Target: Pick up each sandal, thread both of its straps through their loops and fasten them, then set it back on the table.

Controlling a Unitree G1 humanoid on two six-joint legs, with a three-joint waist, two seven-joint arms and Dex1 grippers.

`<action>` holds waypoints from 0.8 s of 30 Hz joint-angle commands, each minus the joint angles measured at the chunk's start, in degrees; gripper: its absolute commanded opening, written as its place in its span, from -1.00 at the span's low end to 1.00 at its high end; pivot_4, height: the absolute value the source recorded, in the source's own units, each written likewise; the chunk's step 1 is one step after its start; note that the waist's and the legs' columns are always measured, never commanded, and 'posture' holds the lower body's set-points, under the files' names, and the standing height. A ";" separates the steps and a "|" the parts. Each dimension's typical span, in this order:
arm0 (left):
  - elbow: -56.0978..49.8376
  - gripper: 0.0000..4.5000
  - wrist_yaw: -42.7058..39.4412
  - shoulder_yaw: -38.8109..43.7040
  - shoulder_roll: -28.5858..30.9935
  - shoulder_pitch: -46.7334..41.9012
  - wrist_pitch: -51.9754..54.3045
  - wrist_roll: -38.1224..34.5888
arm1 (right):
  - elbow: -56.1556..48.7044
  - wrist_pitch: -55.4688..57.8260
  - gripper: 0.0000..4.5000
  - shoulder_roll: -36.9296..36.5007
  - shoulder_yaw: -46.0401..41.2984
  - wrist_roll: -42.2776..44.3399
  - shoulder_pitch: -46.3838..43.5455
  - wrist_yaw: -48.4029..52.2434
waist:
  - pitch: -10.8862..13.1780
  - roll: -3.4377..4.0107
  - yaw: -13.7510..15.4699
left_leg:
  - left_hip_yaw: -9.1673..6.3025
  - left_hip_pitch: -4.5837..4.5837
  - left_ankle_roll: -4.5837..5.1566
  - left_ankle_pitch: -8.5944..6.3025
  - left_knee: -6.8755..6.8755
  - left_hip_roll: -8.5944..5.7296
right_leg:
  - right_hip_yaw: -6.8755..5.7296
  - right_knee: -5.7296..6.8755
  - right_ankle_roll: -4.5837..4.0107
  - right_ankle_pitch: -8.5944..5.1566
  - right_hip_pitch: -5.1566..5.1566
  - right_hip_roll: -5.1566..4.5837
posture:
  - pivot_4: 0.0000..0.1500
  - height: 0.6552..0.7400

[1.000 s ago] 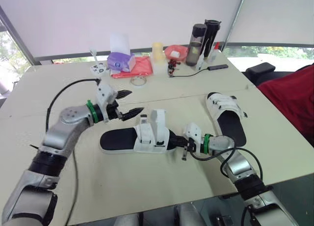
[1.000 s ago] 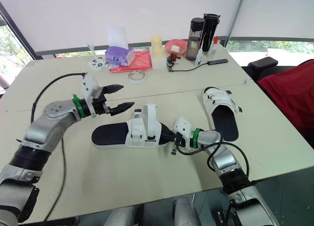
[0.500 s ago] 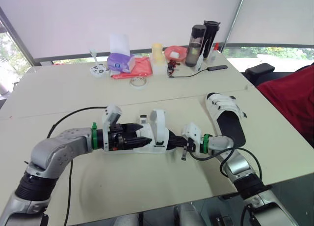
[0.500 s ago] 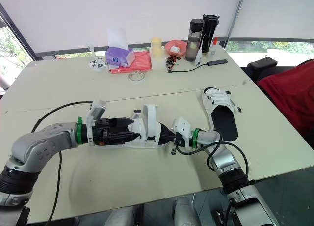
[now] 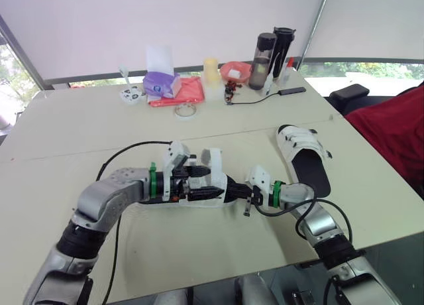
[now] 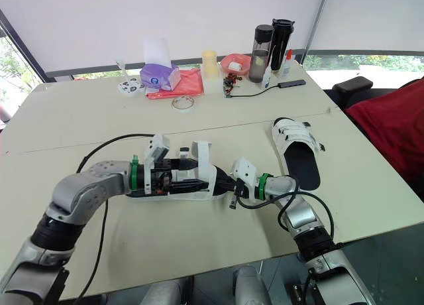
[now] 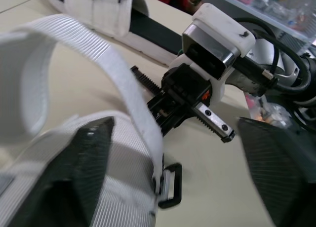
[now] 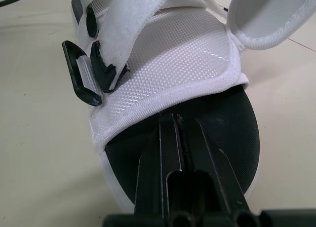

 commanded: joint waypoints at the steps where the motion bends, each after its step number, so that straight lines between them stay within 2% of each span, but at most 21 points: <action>1: 0.88 -0.08 -3.28 -1.50 0.18 -1.31 -2.09 2.57 | 2.94 1.85 -1.00 -0.12 0.96 -3.06 0.81 -1.43 | 0.00 0.00 0.00 | 0.01 0.00 0.00 0.00 -0.02 -0.01 | 0.00 0.00 0.00 0.00 -0.01 0.00 | 1.00 1.00; 4: 2.39 -0.80 -3.90 -1.93 -0.78 -1.96 -2.85 4.17 | 3.17 1.80 -1.00 -0.04 0.84 -3.11 0.59 -1.60 | 0.00 0.00 0.05 | -0.01 0.00 0.00 0.00 -0.02 0.01 | 0.00 -0.01 0.00 0.00 -0.02 0.00 | 1.00 1.00; 5: 3.07 -0.98 -3.87 -1.90 -1.26 -2.25 -3.21 4.82 | 3.22 1.78 -1.00 0.01 0.83 -3.12 0.56 -1.66 | 0.00 0.00 0.06 | -0.01 -0.01 0.00 0.00 -0.02 0.02 | 0.00 -0.01 0.01 -0.01 -0.01 0.00 | 1.00 1.00; 9: 4.65 -0.98 -2.96 -0.43 -3.56 -3.47 -2.97 5.34 | 3.17 1.79 -1.00 0.19 0.89 -3.12 0.68 -1.88 | 0.00 0.00 0.06 | -0.02 -0.01 0.00 0.00 -0.02 0.04 | 0.00 -0.02 0.03 -0.02 -0.01 -0.02 | 1.00 1.00; 14: 4.29 -0.98 -1.14 3.90 -6.12 -5.10 2.06 1.09 | 3.14 1.82 -1.00 0.43 1.06 -3.14 0.94 -2.09 | 0.01 -0.01 0.06 | -0.06 -0.03 0.00 0.00 -0.03 0.05 | -0.01 -0.03 0.10 -0.06 -0.02 -0.02 | 1.00 1.00; 17: 4.44 -0.98 0.49 8.32 -7.55 -7.15 8.07 -4.44 | 3.16 1.77 -1.00 0.47 1.15 -3.17 1.04 -2.08 | 0.02 -0.02 0.06 | -0.05 -0.03 0.00 0.00 -0.03 0.05 | -0.01 -0.03 0.12 -0.07 -0.03 -0.02 | 1.00 1.00; 20: 4.52 -0.98 0.43 10.95 -6.93 -7.70 14.06 -8.91 | 3.34 1.72 -1.00 0.64 1.24 -3.27 0.92 -2.18 | 0.02 -0.02 -0.05 | -0.06 -0.03 0.00 0.00 -0.03 0.04 | -0.02 -0.02 0.22 -0.12 -0.03 -0.02 | 1.00 1.00; 24: 2.50 -0.98 -1.61 9.47 -4.12 -5.19 16.54 -9.42 | 3.13 1.76 -1.00 0.80 1.32 -3.30 1.09 -2.31 | 0.01 -0.01 -0.10 | -0.03 -0.01 0.00 0.00 -0.07 0.00 | -0.01 -0.02 0.22 -0.12 -0.05 -0.01 | 1.00 1.00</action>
